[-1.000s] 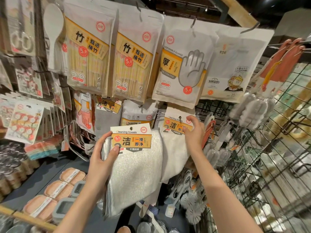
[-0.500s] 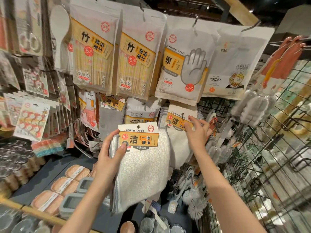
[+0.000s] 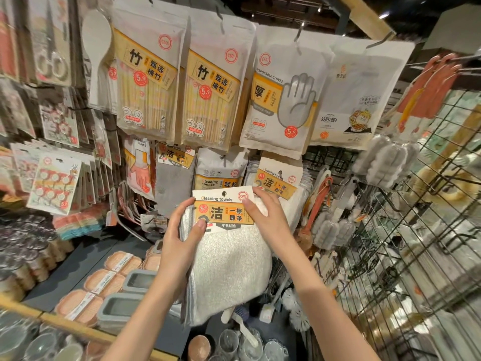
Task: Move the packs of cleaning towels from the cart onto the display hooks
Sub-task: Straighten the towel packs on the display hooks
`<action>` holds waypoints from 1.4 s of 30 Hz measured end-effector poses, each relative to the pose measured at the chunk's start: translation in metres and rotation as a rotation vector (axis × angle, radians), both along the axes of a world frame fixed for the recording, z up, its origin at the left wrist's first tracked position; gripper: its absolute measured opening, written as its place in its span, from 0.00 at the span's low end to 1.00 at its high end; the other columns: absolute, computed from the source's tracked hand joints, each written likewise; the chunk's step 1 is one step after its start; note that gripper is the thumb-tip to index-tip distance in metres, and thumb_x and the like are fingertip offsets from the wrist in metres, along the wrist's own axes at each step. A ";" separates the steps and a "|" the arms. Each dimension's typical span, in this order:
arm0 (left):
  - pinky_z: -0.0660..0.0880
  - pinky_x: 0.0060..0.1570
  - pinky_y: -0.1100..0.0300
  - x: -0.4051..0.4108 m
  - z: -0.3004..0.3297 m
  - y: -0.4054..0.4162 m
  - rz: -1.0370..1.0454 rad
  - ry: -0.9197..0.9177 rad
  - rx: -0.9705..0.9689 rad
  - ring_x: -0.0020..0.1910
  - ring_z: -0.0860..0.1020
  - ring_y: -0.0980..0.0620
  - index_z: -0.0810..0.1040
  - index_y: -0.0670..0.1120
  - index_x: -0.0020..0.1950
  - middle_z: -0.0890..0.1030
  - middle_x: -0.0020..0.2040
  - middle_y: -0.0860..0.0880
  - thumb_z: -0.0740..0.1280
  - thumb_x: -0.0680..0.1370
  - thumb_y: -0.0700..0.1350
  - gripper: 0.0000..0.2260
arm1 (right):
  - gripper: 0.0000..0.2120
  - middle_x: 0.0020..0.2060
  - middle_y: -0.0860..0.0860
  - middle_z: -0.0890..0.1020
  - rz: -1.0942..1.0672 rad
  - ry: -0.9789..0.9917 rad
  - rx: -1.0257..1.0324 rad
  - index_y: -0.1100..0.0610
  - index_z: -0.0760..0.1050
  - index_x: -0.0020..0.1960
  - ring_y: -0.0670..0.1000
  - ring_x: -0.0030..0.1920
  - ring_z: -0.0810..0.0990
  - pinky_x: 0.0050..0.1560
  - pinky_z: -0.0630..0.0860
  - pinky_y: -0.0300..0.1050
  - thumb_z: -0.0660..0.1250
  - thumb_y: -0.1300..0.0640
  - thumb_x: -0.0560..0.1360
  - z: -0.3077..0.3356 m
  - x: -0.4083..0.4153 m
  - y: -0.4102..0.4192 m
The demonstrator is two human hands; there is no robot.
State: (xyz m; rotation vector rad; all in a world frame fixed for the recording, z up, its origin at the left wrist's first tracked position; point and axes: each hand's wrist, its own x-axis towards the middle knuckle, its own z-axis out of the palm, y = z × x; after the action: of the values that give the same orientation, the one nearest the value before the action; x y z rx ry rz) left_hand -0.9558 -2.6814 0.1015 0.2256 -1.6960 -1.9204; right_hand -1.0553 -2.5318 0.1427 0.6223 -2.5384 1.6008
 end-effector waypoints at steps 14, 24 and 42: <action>0.76 0.57 0.53 0.013 -0.001 0.003 -0.058 -0.015 0.078 0.58 0.79 0.54 0.73 0.61 0.63 0.78 0.61 0.56 0.68 0.77 0.41 0.19 | 0.18 0.53 0.43 0.79 0.037 -0.133 -0.201 0.49 0.74 0.55 0.39 0.53 0.78 0.53 0.75 0.34 0.76 0.57 0.68 0.000 0.023 0.007; 0.74 0.61 0.51 0.013 0.000 0.006 -0.051 -0.019 0.124 0.62 0.76 0.52 0.75 0.59 0.61 0.77 0.63 0.56 0.71 0.74 0.43 0.19 | 0.14 0.48 0.51 0.82 0.003 -0.153 -0.260 0.54 0.72 0.46 0.55 0.51 0.81 0.54 0.79 0.53 0.75 0.63 0.68 0.002 0.022 0.011; 0.70 0.65 0.43 0.014 -0.002 0.004 -0.060 0.013 0.143 0.64 0.74 0.53 0.76 0.63 0.59 0.75 0.63 0.63 0.66 0.77 0.47 0.14 | 0.09 0.52 0.53 0.81 0.130 -0.219 -0.336 0.57 0.68 0.47 0.57 0.49 0.83 0.53 0.79 0.58 0.68 0.66 0.74 0.018 0.002 0.032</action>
State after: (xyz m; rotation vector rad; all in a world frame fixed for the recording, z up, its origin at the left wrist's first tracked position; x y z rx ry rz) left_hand -0.9422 -2.6779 0.0992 0.2184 -1.5749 -2.0854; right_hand -1.0529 -2.5002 0.1611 0.6136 -2.3191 2.1872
